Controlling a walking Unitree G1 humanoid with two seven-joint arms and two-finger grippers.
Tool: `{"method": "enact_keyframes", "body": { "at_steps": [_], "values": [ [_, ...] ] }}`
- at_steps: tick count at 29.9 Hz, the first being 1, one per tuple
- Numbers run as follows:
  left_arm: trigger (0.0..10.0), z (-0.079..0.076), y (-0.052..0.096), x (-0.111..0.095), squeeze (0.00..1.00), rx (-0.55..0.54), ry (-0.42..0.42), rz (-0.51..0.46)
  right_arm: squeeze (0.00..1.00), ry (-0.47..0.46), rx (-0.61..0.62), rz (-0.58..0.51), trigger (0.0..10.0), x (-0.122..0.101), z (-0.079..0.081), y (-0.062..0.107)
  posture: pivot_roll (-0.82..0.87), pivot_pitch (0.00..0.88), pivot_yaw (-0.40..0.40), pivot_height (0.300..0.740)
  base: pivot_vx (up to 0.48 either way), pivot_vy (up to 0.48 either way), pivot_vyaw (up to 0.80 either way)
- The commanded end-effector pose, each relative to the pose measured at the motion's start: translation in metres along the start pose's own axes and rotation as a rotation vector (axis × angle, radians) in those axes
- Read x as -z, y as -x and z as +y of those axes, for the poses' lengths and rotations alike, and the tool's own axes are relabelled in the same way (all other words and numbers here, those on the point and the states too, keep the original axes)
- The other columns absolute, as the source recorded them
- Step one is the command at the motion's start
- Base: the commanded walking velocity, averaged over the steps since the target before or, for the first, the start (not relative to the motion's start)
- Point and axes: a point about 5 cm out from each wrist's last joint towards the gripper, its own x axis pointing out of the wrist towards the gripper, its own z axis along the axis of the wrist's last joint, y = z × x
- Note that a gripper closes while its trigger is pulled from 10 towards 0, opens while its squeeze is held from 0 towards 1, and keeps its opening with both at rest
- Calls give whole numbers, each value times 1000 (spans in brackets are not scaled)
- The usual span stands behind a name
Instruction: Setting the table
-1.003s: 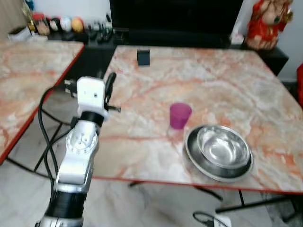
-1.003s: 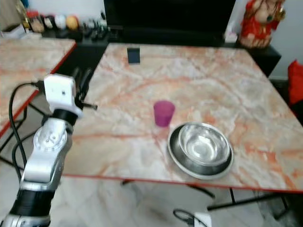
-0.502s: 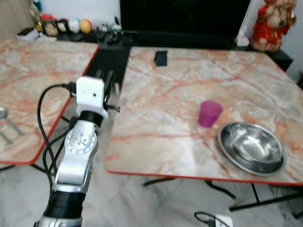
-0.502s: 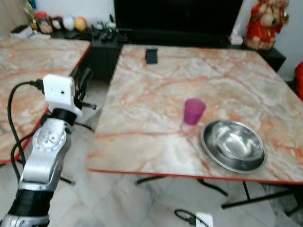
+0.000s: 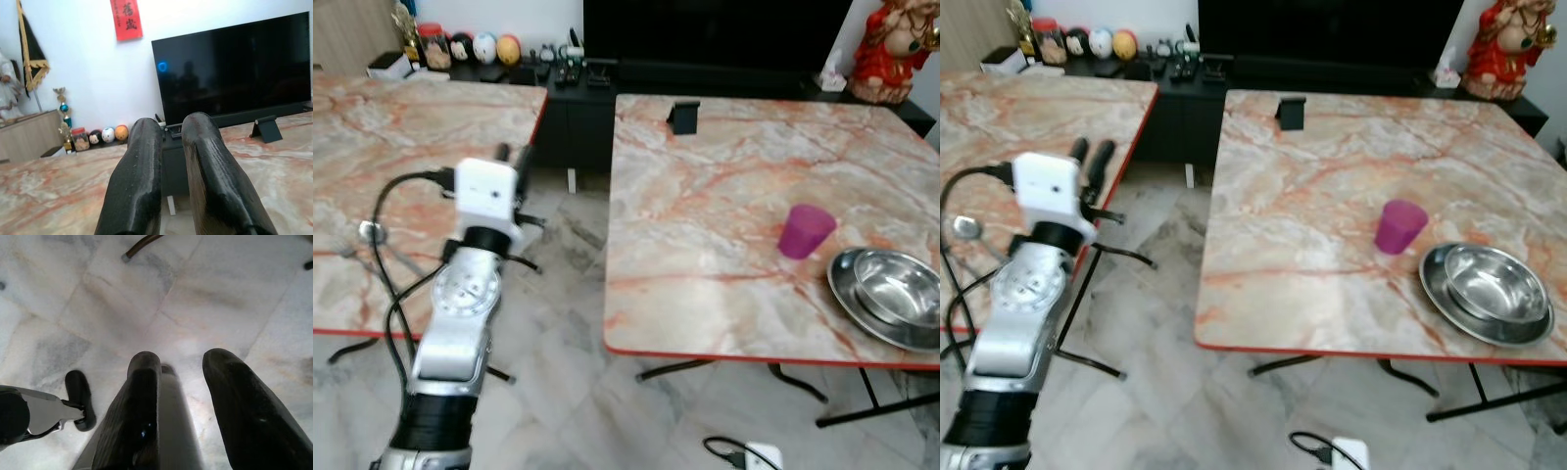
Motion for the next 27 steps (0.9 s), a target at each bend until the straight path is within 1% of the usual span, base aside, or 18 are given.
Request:
{"method": "enact_keyframes", "body": {
  "at_steps": [1, 4, 27],
  "values": [
    [10000, -9, -1, -3, 0, 29, 12, -12, 0, 13, 21, 11, 10000, 3, -9, 1, 34, 0, -45, 740, 0, 326, 0],
    [10000, -9, -1, -3, 0, 30, 11, -11, 0, 15, 19, 11, 10000, 3, -9, 1, 33, 0, -44, 740, 0, 319, 533],
    [10000, -10, -2, -2, 0, 39, -6, -10, 0, 14, 12, 8, 10000, 2, -7, 1, 39, 0, -40, 740, 0, 320, 800]
  ]
}}
